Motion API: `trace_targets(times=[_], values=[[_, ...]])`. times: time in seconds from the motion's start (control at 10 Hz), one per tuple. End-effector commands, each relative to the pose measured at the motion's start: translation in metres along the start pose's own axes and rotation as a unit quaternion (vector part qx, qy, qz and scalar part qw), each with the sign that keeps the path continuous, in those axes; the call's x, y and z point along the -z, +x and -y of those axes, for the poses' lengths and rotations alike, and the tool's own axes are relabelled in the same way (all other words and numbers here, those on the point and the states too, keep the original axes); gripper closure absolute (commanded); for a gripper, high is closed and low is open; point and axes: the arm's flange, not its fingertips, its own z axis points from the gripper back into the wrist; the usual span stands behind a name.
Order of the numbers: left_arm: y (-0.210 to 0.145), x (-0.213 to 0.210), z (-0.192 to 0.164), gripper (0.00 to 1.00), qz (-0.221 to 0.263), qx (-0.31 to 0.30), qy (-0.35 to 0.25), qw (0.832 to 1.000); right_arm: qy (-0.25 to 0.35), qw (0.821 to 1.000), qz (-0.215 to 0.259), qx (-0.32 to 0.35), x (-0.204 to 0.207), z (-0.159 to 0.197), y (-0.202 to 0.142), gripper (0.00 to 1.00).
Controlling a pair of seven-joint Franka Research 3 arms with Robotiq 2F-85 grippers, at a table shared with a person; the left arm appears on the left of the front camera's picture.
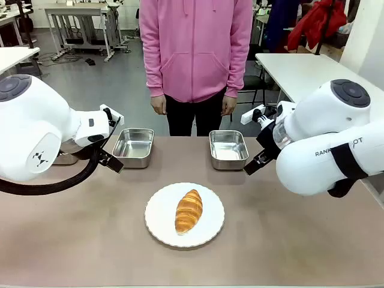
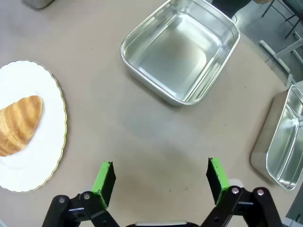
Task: Place the bread in the container.
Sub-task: Place the Butter Roll into the Airtight Container indicated by the human.
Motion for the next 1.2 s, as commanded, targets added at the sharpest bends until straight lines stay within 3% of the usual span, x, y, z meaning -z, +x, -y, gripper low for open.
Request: trace_targets(times=[0.0, 0.8, 1.1], values=[[0.000, 0.000, 0.000, 0.00, 0.000, 0.000, 0.000, 1.000, 0.000, 1.000, 0.000, 0.000, 0.000, 0.000, 0.000, 0.00], [0.000, 0.000, 0.000, 0.00, 0.000, 0.000, 0.000, 1.000, 0.000, 1.000, 0.000, -0.001, 0.000, 0.000, 0.000, 0.00], [0.026, -0.061, -0.062, 0.00, 0.033, -0.012, -0.056, 0.998, 0.032, 0.999, 0.028, 0.013, -0.071, 0.075, 0.037, 0.00]])
